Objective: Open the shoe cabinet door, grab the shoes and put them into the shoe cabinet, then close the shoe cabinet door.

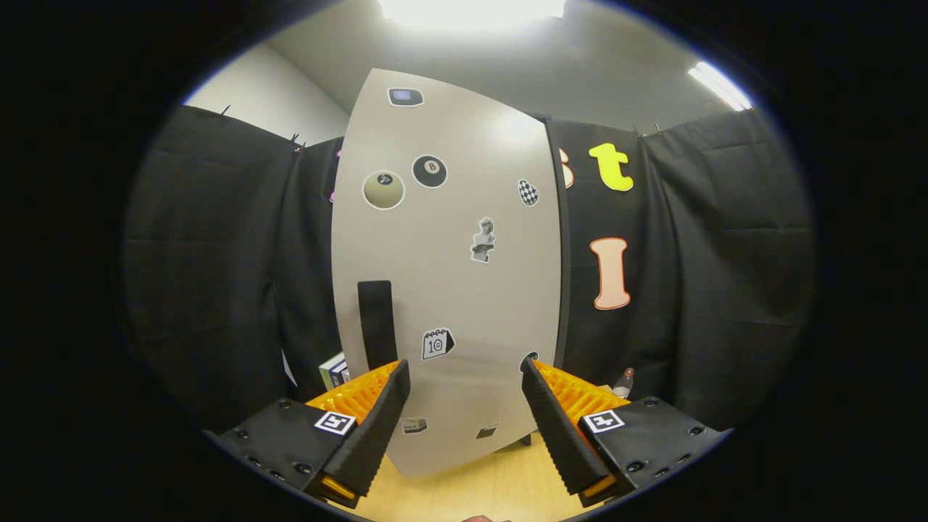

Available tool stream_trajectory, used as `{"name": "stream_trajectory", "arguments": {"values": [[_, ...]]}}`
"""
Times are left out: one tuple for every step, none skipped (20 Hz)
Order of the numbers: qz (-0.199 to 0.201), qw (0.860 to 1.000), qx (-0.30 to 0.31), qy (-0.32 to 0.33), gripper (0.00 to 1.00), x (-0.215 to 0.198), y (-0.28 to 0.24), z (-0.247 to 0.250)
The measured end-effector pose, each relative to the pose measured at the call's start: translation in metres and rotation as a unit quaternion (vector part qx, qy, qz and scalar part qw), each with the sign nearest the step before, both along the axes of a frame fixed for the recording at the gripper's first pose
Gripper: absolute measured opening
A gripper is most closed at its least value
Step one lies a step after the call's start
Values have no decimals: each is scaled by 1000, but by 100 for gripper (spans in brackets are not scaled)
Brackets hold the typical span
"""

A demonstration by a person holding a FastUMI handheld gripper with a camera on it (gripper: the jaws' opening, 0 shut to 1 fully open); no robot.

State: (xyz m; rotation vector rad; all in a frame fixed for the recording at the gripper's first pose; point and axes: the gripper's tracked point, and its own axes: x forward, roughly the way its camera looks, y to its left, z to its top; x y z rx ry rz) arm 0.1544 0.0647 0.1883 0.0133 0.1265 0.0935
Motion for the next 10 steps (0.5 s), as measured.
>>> {"name": "stream_trajectory", "arguments": {"values": [[5,1000,0,-4,98,1,4,1],[9,1000,-1,-9,98,2,7,1],[13,1000,-3,-11,98,3,11,1],[20,1000,-5,-12,98,2,15,-1],[26,1000,-6,-11,98,3,18,-2],[27,1000,-6,-11,98,2,18,-3],[26,1000,-5,-11,98,1,18,-4],[26,1000,-2,-9,98,-1,19,-7],[29,1000,2,-6,98,-1,20,-9],[31,1000,3,-1,98,-2,20,-13]]}}
